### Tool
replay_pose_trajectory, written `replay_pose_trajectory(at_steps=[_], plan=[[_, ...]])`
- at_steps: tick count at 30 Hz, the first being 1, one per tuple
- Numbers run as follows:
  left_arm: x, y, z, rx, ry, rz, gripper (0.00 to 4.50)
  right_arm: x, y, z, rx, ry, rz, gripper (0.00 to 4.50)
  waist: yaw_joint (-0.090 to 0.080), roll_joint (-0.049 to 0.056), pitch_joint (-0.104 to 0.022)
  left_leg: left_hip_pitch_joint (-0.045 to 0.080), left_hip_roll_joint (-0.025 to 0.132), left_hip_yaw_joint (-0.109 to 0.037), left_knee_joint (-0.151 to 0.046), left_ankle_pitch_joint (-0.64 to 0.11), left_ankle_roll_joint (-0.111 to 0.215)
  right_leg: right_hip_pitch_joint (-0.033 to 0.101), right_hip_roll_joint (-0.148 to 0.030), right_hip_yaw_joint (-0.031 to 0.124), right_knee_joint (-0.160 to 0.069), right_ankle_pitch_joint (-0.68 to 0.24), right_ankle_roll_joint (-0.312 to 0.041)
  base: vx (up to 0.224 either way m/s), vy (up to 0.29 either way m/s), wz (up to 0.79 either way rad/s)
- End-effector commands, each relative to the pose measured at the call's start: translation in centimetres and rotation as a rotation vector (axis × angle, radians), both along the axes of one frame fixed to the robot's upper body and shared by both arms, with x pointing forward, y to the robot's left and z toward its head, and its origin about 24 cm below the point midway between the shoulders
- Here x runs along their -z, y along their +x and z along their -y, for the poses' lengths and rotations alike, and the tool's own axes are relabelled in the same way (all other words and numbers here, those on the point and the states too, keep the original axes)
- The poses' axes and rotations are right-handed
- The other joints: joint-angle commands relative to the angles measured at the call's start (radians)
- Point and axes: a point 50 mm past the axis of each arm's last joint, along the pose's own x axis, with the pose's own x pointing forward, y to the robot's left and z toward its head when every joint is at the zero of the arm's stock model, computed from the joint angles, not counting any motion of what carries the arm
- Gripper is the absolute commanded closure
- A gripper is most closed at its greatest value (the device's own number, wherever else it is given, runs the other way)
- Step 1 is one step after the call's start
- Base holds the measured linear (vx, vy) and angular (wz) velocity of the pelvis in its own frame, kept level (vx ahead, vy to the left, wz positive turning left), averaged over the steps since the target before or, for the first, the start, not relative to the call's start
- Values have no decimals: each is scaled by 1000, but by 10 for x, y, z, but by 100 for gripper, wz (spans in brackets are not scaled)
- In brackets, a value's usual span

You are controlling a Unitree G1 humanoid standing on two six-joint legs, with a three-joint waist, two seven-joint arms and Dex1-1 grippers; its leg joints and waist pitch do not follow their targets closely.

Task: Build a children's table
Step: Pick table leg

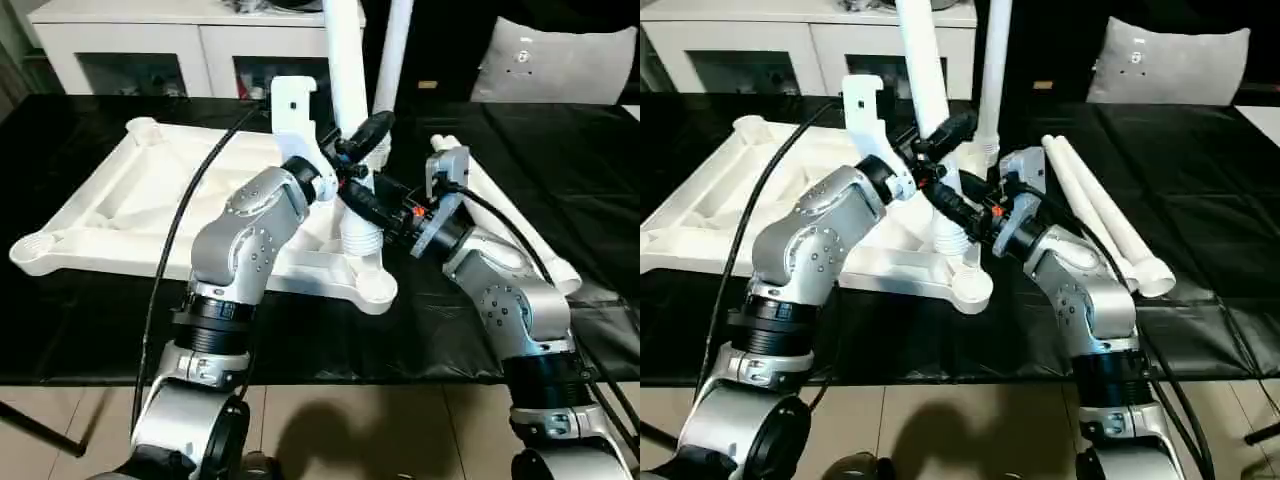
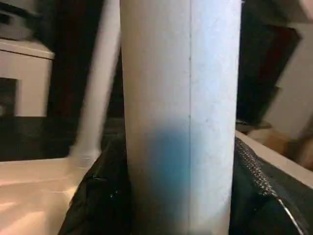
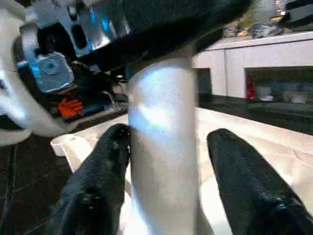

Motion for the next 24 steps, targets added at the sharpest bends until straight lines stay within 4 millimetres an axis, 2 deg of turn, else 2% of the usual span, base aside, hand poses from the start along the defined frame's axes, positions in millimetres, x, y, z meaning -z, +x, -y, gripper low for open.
replay_pose_trajectory(at_steps=[1,2,6,7,8,10,12,18,23,24], plan=[[-7,2,-3,-21,1,30,262,3,3,10,52,-1,-22,152,0,-15,-79,28,49,-28,-62,-156,17,44,-70,37,-83,-171,-170,0,0,0],[-7,2,-3,-23,2,30,262,3,3,11,54,2,-29,149,1,-11,-80,28,48,-28,-61,-153,17,43,-69,37,-82,-165,-175,0,0,0],[-5,2,-4,-29,14,26,262,4,1,11,39,6,-39,107,2,-13,-81,28,49,-27,-60,-142,28,44,-69,37,-79,-131,-188,0,0,0],[-5,2,-4,-30,15,25,262,4,1,11,38,4,-39,102,2,-13,-81,28,50,-28,-60,-143,29,44,-69,37,-79,-130,-189,0,0,0],[-4,2,-5,-32,20,24,262,4,1,12,39,5,-34,77,1,-13,-80,27,50,-28,-61,-147,30,44,-69,36,-79,-135,-191,0,0,0],[-4,2,-5,-33,21,24,262,4,1,12,40,7,-31,68,1,-14,-80,28,50,-28,-61,-151,29,44,-70,36,-80,-145,-189,0,0,0],[-3,3,-8,-38,41,26,262,1,1,18,68,-4,6,56,1,-16,-80,28,50,-27,-61,-159,25,43,-71,37,-83,-160,-184,0,0,0],[0,4,-12,-10,54,13,262,-6,1,32,79,33,-19,5,4,-14,-81,30,49,-27,-60,-144,29,44,-69,37,-79,-137,-189,0,0,0],[0,1,-10,98,-12,-37,262,-5,1,47,49,31,-119,0,6,-12,-81,28,46,-25,-57,-130,35,47,-68,35,-78,-125,-208,0,0,0],[-1,0,-10,124,-27,-46,262,-4,1,49,32,27,-146,0,6,-16,-81,27,45,-25,-57,-128,37,49,-69,35,-77,-124,-213,0,0,0]])
